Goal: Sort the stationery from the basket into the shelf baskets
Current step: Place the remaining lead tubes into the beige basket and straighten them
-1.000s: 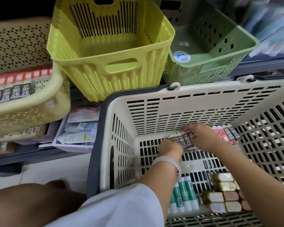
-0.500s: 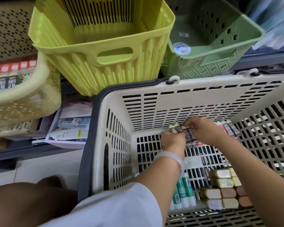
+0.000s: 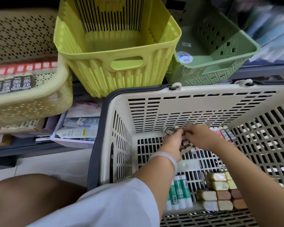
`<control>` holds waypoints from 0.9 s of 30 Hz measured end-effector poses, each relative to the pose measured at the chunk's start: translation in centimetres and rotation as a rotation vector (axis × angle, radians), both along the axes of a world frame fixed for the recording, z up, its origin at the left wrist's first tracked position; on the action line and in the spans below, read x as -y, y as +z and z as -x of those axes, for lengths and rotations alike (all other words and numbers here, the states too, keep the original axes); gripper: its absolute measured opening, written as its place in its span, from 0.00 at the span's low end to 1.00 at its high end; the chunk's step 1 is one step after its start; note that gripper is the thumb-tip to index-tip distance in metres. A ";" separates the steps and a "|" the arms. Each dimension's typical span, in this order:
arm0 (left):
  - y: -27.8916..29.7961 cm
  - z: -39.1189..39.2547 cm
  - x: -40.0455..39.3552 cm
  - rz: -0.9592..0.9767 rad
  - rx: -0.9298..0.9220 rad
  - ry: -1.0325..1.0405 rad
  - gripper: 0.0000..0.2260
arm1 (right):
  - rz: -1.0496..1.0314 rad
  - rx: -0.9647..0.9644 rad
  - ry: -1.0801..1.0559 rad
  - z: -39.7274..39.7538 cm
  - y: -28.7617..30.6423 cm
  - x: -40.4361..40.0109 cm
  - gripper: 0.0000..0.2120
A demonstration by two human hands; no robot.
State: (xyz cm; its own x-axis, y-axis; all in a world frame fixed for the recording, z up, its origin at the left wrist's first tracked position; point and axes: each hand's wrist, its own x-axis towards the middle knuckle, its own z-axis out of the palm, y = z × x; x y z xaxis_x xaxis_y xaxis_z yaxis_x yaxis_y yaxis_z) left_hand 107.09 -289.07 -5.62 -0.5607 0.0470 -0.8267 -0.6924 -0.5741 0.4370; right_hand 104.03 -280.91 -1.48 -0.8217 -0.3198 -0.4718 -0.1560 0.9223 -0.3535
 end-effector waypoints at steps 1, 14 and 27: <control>0.3 -0.1 0.2 -0.006 -0.020 -0.032 0.08 | 0.000 -0.012 -0.014 -0.1 0.3 0.0 0.12; 9.4 -4.3 3.0 0.200 -0.450 -0.224 0.15 | 0.460 -0.163 -0.458 -4.2 7.3 2.1 0.09; 16.8 -9.2 11.0 -0.072 -0.694 -0.055 0.22 | 0.709 -0.393 -0.263 -9.7 13.0 10.6 0.16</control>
State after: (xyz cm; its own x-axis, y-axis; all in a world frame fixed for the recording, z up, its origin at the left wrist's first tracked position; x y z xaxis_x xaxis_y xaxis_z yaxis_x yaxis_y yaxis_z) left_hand 116.27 -300.07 11.14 -0.9531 0.1317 -0.2724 -0.2962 -0.5904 0.7508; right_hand 113.76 -291.53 11.50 -0.9728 -0.2076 0.1030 -0.1998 0.5267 -0.8262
